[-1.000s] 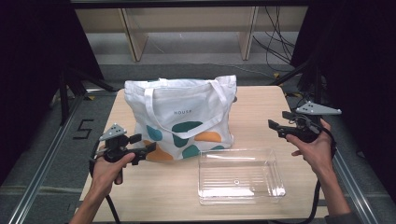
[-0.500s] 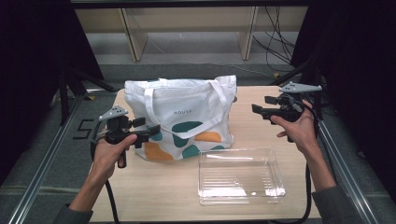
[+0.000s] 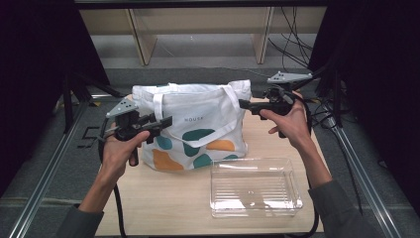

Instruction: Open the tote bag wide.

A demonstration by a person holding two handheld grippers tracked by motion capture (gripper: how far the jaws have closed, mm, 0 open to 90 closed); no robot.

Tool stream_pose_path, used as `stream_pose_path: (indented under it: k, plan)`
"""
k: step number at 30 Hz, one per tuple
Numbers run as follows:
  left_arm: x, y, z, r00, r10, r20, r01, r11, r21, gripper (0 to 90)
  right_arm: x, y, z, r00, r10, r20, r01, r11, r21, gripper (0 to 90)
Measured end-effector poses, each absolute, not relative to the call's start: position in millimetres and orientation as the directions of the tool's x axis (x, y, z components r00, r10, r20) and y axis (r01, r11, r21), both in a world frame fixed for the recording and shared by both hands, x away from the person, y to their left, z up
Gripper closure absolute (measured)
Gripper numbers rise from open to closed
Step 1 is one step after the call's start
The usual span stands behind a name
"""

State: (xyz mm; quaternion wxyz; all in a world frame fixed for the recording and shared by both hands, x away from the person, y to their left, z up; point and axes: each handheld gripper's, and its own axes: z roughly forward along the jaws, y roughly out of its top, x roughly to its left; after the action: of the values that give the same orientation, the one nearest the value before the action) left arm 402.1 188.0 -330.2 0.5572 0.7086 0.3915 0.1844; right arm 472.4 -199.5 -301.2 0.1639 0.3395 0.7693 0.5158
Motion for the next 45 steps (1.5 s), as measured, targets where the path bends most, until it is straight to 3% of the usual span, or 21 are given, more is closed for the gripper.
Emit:
stream_pose_path:
  k: [1,3,5,6,11,20,27,29,32,45]
  plan:
    - [401.8,185.3,-332.0,0.634,0.756,-0.165,0.352,-0.092,0.931,64.0,473.4,-191.3,-300.6,-0.733,0.672,0.105,0.357,0.249,0.9,46.1]
    - [401.1,184.3,-333.7,0.64,0.752,-0.159,0.35,-0.101,0.931,66.1,473.2,-188.0,-300.2,-0.746,0.66,0.095,0.353,0.27,0.896,51.5]
    - [398.7,183.3,-337.0,0.648,0.749,-0.139,0.346,-0.127,0.929,72.3,473.3,-180.8,-302.6,-0.762,0.645,0.054,0.324,0.308,0.895,70.2]
    - [398.7,183.3,-337.0,0.648,0.749,-0.139,0.346,-0.127,0.929,73.4,473.3,-180.8,-302.6,-0.762,0.645,0.054,0.324,0.308,0.895,70.2]
    - [393.0,185.6,-344.3,0.668,0.736,-0.107,0.331,-0.166,0.929,77.1,471.9,-184.8,-309.1,-0.786,0.616,0.052,0.325,0.34,0.882,88.0]
    - [390.3,185.3,-358.4,0.685,0.721,-0.101,0.347,-0.201,0.916,78.1,469.9,-191.5,-316.9,-0.82,0.564,0.097,0.33,0.329,0.885,89.5]
    - [388.3,186.0,-371.1,0.692,0.716,-0.095,0.356,-0.224,0.907,78.4,464.5,-190.9,-318.2,-0.821,0.567,0.063,0.324,0.374,0.869,89.7]
    - [387.3,186.2,-374.2,0.695,0.713,-0.085,0.356,-0.239,0.903,78.5,464.7,-191.5,-322.8,-0.824,0.566,0.01,0.294,0.413,0.862,89.8]
    - [386.5,185.6,-380.9,0.699,0.711,-0.078,0.363,-0.259,0.895,78.6,462.8,-190.4,-328.6,-0.823,0.567,0.018,0.322,0.44,0.839,89.9]
    - [387.8,178.0,-442.8,0.702,0.699,-0.137,0.472,-0.313,0.824,78.6,466.7,-184.4,-365.5,-0.825,0.565,-0.026,0.358,0.557,0.749,89.8]
